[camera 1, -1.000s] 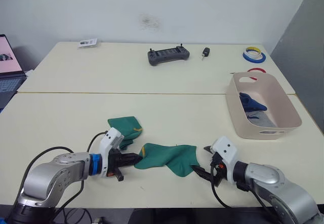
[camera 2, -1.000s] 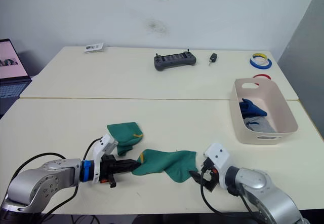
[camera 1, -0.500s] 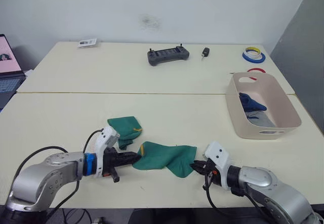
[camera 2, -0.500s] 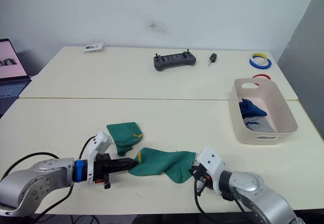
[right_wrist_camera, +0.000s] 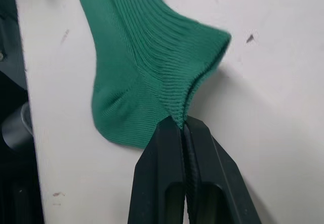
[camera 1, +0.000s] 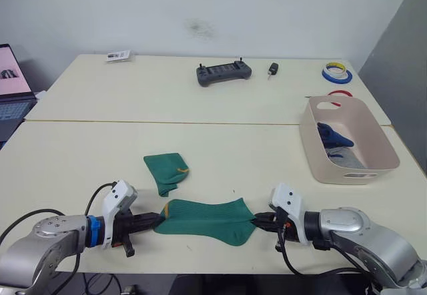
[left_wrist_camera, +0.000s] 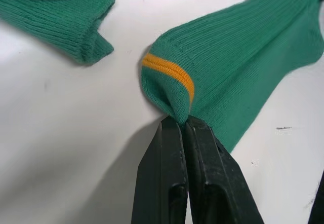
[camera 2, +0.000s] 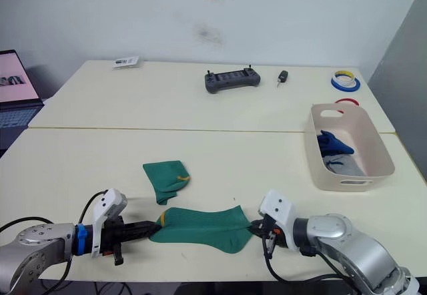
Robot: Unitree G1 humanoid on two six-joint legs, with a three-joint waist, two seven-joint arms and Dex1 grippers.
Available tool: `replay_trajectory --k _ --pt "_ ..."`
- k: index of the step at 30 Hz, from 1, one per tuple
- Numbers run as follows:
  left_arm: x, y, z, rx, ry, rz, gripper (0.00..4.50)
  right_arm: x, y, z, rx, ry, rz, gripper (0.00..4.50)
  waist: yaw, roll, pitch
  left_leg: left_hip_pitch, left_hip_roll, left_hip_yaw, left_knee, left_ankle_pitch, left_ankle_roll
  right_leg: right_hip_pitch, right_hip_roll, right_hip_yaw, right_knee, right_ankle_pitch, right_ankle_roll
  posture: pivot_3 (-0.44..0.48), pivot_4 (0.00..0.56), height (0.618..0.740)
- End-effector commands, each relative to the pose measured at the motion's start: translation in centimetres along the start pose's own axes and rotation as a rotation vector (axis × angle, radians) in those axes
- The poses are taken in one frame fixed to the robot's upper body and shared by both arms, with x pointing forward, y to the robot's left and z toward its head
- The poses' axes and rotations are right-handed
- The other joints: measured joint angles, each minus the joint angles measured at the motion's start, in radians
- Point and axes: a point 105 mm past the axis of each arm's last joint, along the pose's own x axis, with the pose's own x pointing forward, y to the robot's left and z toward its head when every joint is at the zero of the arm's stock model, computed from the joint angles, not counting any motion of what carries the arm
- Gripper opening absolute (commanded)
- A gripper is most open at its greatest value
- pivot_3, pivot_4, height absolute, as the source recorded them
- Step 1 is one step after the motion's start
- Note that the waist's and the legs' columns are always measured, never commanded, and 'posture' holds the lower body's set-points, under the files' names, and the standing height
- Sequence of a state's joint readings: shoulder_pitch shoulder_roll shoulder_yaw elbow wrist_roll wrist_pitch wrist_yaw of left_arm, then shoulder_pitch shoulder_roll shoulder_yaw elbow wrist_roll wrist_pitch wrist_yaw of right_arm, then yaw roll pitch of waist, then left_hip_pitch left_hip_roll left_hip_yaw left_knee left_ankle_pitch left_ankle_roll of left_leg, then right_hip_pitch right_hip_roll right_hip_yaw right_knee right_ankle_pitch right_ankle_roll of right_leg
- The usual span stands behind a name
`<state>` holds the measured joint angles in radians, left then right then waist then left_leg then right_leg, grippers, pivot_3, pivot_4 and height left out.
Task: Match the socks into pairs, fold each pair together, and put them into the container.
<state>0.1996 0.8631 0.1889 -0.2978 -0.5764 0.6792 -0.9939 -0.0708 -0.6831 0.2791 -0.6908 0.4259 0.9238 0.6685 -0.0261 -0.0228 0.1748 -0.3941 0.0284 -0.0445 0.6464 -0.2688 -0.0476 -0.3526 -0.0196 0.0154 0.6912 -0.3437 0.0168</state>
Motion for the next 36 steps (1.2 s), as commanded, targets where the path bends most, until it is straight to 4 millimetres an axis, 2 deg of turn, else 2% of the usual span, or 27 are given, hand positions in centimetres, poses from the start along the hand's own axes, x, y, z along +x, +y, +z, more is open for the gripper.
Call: replay_trajectory --k 1,3,7,12,13,16,21,26,28,34,36 --pt "0.2 0.6 -1.0 0.012 0.013 0.022 0.49 -0.1 -0.3 0.4 -0.027 -0.001 -0.016 0.50 0.001 0.001 -0.001 0.000 0.000 0.000 0.000 0.000 0.000 0.000 0.000 0.000 0.000 0.000 0.000 0.000 0.150 0.740" --pt "0.2 0.8 -0.8 0.022 -0.009 0.023 0.97 -0.2 -0.4 0.4 -0.031 -0.004 -0.019 1.05 0.002 0.001 -0.001 0.000 0.000 0.000 0.000 0.000 0.000 0.000 0.000 0.000 0.000 0.000 0.000 0.000 0.150 0.740" --pt "-1.2 1.2 -0.7 0.021 -0.025 0.025 2.10 -0.5 -0.3 1.2 -0.040 -0.030 -0.021 2.48 -0.001 0.002 -0.001 0.001 0.000 0.000 0.000 0.000 0.000 0.000 0.000 0.000 0.001 0.000 0.000 0.000 0.150 0.740" --pt "-3.8 2.1 -0.8 -0.004 -0.017 0.042 3.39 -1.5 -0.3 2.0 -0.079 -0.044 -0.014 4.23 -0.007 0.002 -0.001 0.002 0.001 0.000 -0.001 0.000 0.000 0.000 0.001 0.000 0.001 0.000 0.000 0.000 0.150 0.740" --pt "-4.6 2.8 -0.4 -0.002 -0.037 0.074 3.71 -1.8 -0.4 2.6 -0.103 -0.064 -0.012 4.50 -0.007 0.002 -0.001 0.002 0.001 0.000 -0.001 0.000 0.000 0.000 0.002 0.000 0.002 0.000 0.000 0.000 0.150 0.740" --pt "-6.1 4.9 1.8 -0.025 -0.133 0.168 4.48 -2.2 -1.0 4.9 -0.168 -0.149 -0.024 4.50 -0.006 0.002 -0.001 0.002 0.001 0.000 -0.001 0.000 0.000 0.000 0.002 0.000 0.002 0.000 0.000 0.000 0.150 0.740" --pt "-6.0 6.6 3.2 -0.017 -0.159 0.236 4.48 -1.6 -1.1 7.6 -0.224 -0.241 -0.015 4.50 -0.003 0.001 -0.001 0.001 0.001 -0.001 -0.001 0.000 0.000 0.000 0.001 -0.001 0.000 0.000 0.000 0.000 0.150 0.740" --pt "-3.7 6.3 3.7 0.015 -0.147 0.188 4.48 -0.8 -0.6 8.4 -0.251 -0.256 0.014 4.50 -0.003 0.001 -0.001 -0.001 0.001 -0.001 0.000 0.000 0.000 -0.001 0.001 -0.001 -0.001 0.000 0.000 0.000 0.150 0.740" --pt "-2.7 6.0 4.2 0.090 -0.143 0.163 4.48 -0.6 -0.5 8.4 -0.259 -0.254 0.020 4.50 -0.002 0.001 -0.001 -0.001 0.001 -0.001 0.000 0.000 0.000 -0.001 0.001 -0.001 -0.001 0.000 0.000 0.000 0.150 0.740" --pt "-1.5 4.3 8.2 0.406 -0.212 0.082 4.48 -0.5 -0.4 8.3 -0.264 -0.243 0.021 4.50 -0.003 0.000 -0.001 -0.001 0.001 -0.001 0.000 0.000 0.000 -0.001 0.001 -0.001 0.001 0.000 0.000 0.000 0.150 0.740" --pt "-1.0 3.9 8.9 0.507 -0.192 0.062 4.48 -0.4 -0.4 8.1 -0.262 -0.239 0.018 4.50 -0.003 0.001 -0.001 -0.001 0.001 -0.001 0.000 0.000 0.000 -0.001 0.001 -0.001 0.001 0.000 0.000 0.000 0.150 0.740"
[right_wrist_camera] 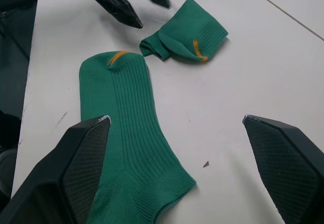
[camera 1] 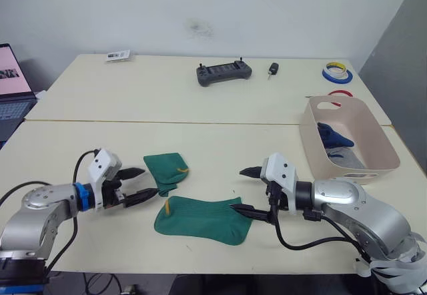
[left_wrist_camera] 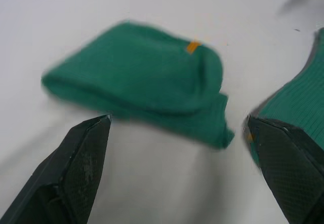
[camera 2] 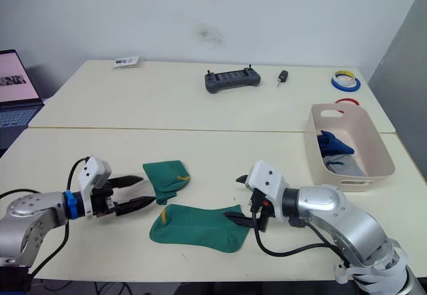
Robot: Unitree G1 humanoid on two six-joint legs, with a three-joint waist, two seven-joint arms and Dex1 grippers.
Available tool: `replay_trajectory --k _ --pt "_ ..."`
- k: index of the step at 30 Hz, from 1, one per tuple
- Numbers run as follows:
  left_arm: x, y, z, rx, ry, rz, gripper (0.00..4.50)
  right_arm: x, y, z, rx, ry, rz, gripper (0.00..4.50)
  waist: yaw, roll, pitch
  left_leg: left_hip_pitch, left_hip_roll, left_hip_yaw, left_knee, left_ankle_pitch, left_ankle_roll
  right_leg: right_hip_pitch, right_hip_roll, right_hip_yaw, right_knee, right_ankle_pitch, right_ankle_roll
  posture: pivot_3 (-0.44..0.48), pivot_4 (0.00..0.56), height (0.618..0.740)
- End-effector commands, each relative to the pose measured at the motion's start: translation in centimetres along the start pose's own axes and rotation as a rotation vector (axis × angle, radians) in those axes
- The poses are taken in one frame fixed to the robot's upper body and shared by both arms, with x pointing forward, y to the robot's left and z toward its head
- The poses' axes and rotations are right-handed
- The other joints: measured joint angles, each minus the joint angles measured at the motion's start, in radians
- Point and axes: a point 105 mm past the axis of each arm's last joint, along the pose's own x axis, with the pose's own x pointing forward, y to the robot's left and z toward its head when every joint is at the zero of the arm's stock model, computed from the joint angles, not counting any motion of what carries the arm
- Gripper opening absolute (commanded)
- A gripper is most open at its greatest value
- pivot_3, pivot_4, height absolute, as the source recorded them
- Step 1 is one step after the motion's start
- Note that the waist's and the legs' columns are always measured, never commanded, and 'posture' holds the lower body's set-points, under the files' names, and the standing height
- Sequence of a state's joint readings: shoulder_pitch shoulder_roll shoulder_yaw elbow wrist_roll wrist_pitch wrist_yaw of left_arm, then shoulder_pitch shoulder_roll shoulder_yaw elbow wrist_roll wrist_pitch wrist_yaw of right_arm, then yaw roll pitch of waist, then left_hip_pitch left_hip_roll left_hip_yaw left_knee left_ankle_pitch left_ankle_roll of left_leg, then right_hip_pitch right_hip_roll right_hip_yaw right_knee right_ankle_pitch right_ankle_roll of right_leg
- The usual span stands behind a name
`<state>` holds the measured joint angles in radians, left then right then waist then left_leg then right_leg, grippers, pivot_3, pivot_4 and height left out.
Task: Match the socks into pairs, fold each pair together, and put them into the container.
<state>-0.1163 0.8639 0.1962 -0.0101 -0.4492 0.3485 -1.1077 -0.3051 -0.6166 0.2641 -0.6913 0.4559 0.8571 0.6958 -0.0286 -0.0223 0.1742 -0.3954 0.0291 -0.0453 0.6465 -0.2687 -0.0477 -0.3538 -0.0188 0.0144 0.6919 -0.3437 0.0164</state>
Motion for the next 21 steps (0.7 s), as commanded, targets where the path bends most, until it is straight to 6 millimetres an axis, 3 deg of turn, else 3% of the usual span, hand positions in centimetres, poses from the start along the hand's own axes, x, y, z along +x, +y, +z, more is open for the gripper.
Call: replay_trajectory --k 1,6,15,18,21 --pt "1.1 -0.6 2.0 0.202 -0.009 -0.064 4.48 -0.1 0.2 0.7 -0.038 -0.023 0.000 4.50 0.000 0.000 0.000 0.000 0.000 0.000 0.000 0.000 0.000 0.000 0.000 0.000 0.000 0.000 0.000 0.000 0.150 0.740" --pt "3.5 -1.7 3.1 0.338 -0.003 -0.129 4.48 0.1 0.3 0.7 -0.038 -0.023 -0.001 4.50 0.000 0.000 0.000 0.000 0.000 0.001 0.000 0.000 0.000 0.000 0.000 0.000 0.000 0.000 0.000 0.000 0.150 0.740" --pt "6.2 -1.0 1.7 0.489 0.113 -0.115 4.48 0.1 0.3 0.8 -0.035 -0.023 -0.008 4.50 -0.001 0.000 0.000 0.000 0.000 0.000 0.001 0.000 0.000 0.000 0.001 0.000 0.001 0.000 0.000 0.000 0.150 0.740" --pt "6.7 -0.9 1.3 0.530 0.157 -0.115 3.89 0.1 0.4 0.8 -0.033 -0.022 -0.009 4.50 -0.001 0.000 0.000 0.000 -0.001 0.000 0.001 0.000 0.000 0.000 0.001 0.000 0.001 0.000 0.000 0.000 0.150 0.740" --pt "7.0 -0.9 0.7 0.559 0.196 -0.132 2.98 0.1 0.4 0.8 -0.033 -0.022 -0.011 4.50 -0.001 0.000 0.000 0.000 -0.001 0.000 0.001 0.000 0.000 -0.001 0.001 0.000 0.001 0.000 0.000 0.000 0.150 0.740"
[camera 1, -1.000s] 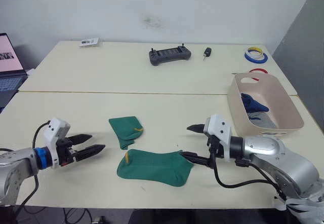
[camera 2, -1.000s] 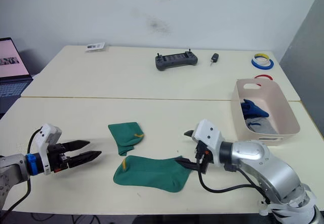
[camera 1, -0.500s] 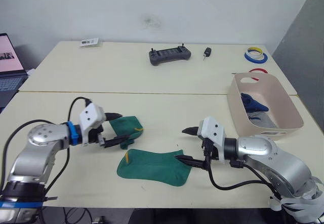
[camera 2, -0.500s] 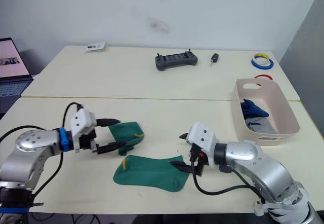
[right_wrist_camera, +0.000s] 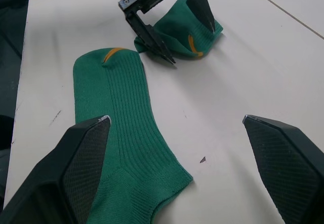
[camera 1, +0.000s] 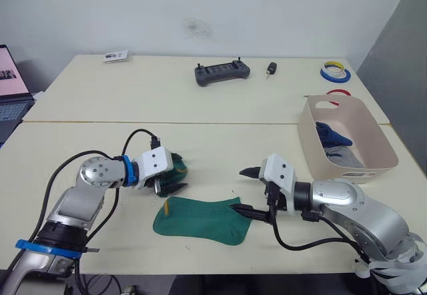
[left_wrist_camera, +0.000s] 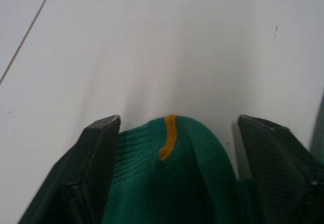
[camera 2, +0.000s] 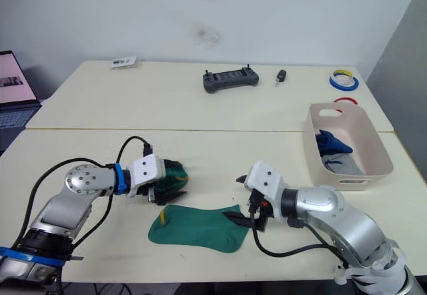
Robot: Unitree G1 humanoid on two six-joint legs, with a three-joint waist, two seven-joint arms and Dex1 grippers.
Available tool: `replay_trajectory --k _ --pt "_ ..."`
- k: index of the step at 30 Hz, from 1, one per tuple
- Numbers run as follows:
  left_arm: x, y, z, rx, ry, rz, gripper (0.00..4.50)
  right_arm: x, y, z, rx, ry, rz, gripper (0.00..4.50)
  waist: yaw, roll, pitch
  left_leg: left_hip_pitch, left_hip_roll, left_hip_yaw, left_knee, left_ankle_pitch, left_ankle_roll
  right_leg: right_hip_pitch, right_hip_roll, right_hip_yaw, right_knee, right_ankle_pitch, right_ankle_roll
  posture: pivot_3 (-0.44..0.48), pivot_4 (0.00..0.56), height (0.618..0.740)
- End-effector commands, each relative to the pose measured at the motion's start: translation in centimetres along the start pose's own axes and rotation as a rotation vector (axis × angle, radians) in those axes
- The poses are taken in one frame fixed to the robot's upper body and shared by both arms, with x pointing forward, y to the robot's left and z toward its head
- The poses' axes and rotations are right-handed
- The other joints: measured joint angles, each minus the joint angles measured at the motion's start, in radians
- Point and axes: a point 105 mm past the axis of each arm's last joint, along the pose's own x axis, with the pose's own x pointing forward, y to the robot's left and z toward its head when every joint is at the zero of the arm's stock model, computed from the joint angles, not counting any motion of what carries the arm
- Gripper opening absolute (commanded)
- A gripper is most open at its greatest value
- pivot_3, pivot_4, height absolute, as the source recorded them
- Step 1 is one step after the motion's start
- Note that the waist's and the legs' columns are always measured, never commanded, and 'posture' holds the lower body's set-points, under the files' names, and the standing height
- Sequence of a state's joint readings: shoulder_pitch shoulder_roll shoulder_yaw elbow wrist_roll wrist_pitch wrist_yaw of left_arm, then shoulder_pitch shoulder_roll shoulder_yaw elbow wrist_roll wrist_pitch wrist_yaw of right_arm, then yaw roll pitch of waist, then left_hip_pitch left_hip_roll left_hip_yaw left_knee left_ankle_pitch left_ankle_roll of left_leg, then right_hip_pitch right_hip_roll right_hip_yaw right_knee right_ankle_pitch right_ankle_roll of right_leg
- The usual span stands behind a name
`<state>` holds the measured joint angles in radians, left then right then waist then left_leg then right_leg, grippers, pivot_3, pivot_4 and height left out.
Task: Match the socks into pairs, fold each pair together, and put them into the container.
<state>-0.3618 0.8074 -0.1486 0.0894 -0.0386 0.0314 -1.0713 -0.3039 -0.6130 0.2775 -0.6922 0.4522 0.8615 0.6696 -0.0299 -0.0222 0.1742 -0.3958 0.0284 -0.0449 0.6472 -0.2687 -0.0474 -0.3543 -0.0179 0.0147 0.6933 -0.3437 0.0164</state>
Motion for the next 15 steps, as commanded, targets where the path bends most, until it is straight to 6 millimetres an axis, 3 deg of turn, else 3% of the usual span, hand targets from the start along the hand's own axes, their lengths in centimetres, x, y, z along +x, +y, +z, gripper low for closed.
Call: replay_trajectory --k 1,9,15 --pt "0.2 0.3 0.2 0.052 0.017 0.007 2.67 -0.1 0.4 1.0 -0.037 -0.028 0.003 4.50 0.000 0.000 0.000 0.000 0.000 0.000 0.000 0.000 0.000 0.000 0.000 0.000 0.000 0.000 0.000 0.000 0.150 0.740" --pt "-1.3 1.7 -0.4 0.047 0.073 0.032 0.10 -0.1 0.4 1.0 -0.035 -0.034 -0.003 4.50 0.000 0.000 0.000 0.000 0.000 0.000 0.000 0.000 0.000 0.000 0.000 0.000 0.001 0.000 0.000 0.000 0.150 0.740" --pt "-3.4 4.3 2.6 -0.203 -0.045 0.053 0.02 0.0 0.3 1.1 -0.036 -0.042 -0.007 4.50 -0.001 -0.001 0.000 -0.002 0.000 -0.001 0.002 0.000 0.000 -0.001 0.001 -0.001 0.002 0.000 0.000 0.000 0.150 0.740"
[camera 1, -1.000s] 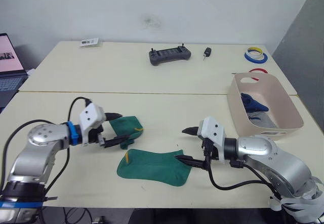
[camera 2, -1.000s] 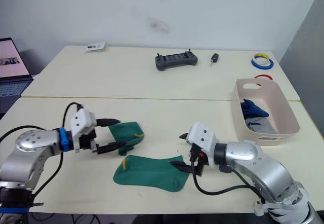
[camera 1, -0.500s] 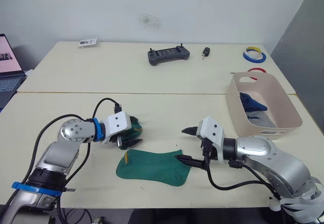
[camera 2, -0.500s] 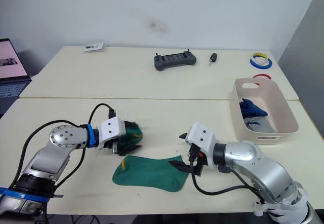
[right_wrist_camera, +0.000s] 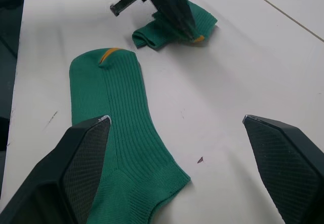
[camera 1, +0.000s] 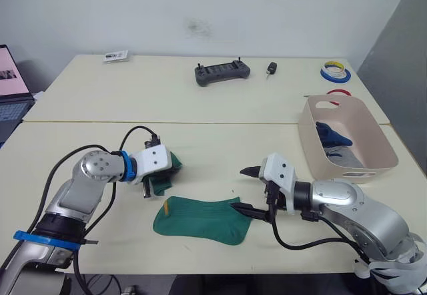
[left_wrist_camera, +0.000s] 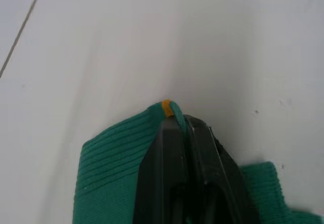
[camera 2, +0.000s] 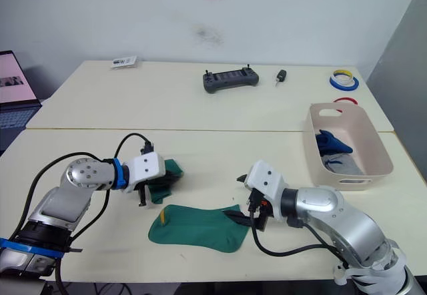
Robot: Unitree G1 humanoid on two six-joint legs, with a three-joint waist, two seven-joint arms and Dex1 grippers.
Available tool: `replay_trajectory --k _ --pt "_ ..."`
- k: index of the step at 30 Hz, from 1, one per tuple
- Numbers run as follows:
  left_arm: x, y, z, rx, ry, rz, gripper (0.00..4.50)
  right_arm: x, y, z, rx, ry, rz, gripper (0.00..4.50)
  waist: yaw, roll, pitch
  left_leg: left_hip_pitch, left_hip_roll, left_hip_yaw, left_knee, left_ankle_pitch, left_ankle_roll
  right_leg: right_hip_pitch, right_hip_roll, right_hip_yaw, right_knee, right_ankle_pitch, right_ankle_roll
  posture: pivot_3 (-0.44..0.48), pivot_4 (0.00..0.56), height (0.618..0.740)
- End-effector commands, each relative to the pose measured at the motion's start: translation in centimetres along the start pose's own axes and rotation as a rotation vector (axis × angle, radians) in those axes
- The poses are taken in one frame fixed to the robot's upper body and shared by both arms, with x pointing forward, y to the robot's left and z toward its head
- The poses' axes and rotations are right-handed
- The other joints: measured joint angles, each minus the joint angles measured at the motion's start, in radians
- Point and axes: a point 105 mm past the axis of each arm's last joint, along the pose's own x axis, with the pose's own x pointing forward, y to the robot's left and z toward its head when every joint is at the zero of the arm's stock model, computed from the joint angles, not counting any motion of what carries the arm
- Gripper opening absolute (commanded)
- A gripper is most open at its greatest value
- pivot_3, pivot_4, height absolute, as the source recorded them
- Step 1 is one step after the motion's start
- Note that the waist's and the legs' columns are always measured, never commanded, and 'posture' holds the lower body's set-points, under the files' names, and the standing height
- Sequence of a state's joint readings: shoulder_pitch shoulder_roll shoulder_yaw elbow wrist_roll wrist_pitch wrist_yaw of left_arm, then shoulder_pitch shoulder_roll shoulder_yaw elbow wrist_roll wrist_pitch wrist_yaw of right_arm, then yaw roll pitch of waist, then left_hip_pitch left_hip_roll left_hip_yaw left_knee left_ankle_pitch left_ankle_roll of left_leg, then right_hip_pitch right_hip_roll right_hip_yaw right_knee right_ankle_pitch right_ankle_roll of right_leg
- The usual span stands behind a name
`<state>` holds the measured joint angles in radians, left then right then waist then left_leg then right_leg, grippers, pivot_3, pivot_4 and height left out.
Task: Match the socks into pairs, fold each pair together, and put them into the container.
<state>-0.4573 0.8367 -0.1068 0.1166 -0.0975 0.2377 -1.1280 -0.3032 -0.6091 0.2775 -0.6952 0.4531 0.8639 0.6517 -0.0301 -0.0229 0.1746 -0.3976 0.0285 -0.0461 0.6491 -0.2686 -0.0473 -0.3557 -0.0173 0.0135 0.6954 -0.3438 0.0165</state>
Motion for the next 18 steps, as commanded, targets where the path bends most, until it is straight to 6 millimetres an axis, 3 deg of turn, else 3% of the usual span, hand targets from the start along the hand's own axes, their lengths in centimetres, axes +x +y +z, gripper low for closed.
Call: replay_trajectory --k 1,6,13,16,18 --pt "-2.3 1.5 3.7 -0.109 -0.110 -0.004 0.02 -0.1 0.4 1.0 -0.037 -0.040 0.008 4.50 0.000 0.000 0.000 0.000 0.000 0.000 0.000 0.000 0.000 0.000 0.000 0.000 0.000 0.000 0.000 0.000 0.150 0.740" --pt "-4.1 1.0 9.7 -0.272 -0.265 -0.181 0.02 -0.3 0.4 1.1 -0.030 -0.052 0.010 4.50 -0.001 -0.001 0.001 -0.001 0.000 -0.001 0.001 0.000 0.000 0.000 0.004 0.000 0.000 0.000 0.000 0.000 0.150 0.740" --pt "-4.6 0.1 16.7 -0.422 -0.494 -0.364 0.02 -1.5 0.1 1.2 -0.014 -0.054 0.004 4.50 -0.001 -0.001 0.001 -0.001 0.000 -0.001 0.004 0.000 0.000 0.000 0.005 0.001 0.001 0.000 0.001 0.000 0.150 0.740" --pt "-5.0 0.9 18.4 -0.506 -0.589 -0.377 0.02 -2.2 0.0 1.2 -0.005 -0.046 0.002 4.50 0.000 -0.001 0.001 -0.003 0.001 -0.003 0.011 0.000 0.000 0.001 0.005 0.000 0.002 0.000 0.001 0.000 0.150 0.740" --pt "-4.9 1.7 18.3 -0.568 -0.615 -0.347 0.02 -2.6 -0.2 1.1 -0.005 -0.038 -0.006 4.50 -0.004 -0.001 0.001 -0.003 0.000 -0.003 0.011 0.000 0.000 0.002 0.005 0.001 0.002 0.000 0.001 0.000 0.150 0.740"
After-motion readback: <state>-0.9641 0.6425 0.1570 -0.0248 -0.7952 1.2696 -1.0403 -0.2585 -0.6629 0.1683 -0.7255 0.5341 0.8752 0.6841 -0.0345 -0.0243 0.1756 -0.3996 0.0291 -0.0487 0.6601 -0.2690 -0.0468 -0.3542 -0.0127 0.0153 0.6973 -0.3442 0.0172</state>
